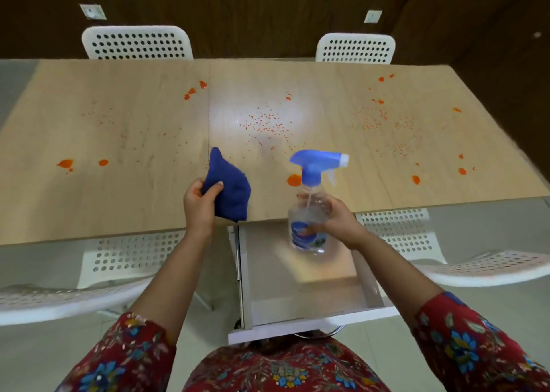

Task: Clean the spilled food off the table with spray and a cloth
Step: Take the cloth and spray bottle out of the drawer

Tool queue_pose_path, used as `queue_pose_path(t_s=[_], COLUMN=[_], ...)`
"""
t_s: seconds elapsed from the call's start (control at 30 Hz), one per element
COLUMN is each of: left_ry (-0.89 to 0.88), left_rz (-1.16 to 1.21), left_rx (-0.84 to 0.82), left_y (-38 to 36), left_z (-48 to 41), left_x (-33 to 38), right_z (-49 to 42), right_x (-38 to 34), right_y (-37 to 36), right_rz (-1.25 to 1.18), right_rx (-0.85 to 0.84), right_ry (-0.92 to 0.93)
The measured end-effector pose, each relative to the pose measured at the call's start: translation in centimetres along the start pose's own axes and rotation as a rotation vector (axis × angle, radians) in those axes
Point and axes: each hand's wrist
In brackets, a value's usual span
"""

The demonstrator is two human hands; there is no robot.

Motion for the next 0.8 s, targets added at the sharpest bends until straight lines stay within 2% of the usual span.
queue_pose_path(t_s=[0.1,0.23,0.3,0.37,0.5,0.63,0.8], left_ry=[0.052,0.034,-0.068,-0.221,-0.389,-0.393,-0.381], left_rz=[-0.096,-0.696,-0.841,-0.934,-1.101,-1.198,-1.221], left_rx=[-0.022,0.057,0.117,0.105,-0.110,-0.260,-0.292], left_y=[-0.6,-0.7,-0.6,-0.4,0.1,0.1,0.2], left_z=[-3.0,-4.0,-3.5,-3.0,-2.7,-2.3,-2.1], left_x=[-1.4,-4.4,-4.5,-4.4,-5.5,-6.5,-6.9], right_z=[-2.7,-4.9,-5.3,-5.8,-7.0,-8.9,-10.0], right_x=[-2.2,-2.8,-2.7,-3.0,-4.4,-5.3,-4.2], right_y=[-2.8,-6.7,-8.0,-8.9,-9.7,-10.3,-11.2], right_rz=[-0.154,-0.160,-0.208,-0.250,-0.320,-0.221,-0.092], right_rx=[0.109,0.144,0.158,0.181,0.297,0.433,0.412], right_ry=[0.095,0.119,0.128,0.208,0.329,0.365,0.364])
Point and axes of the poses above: each hand's wrist, its own z-axis away from the middle knuckle, its own y-axis out of the back of the hand, x = y × z, and after that the axes turned 14 degrees about -z, right-handed
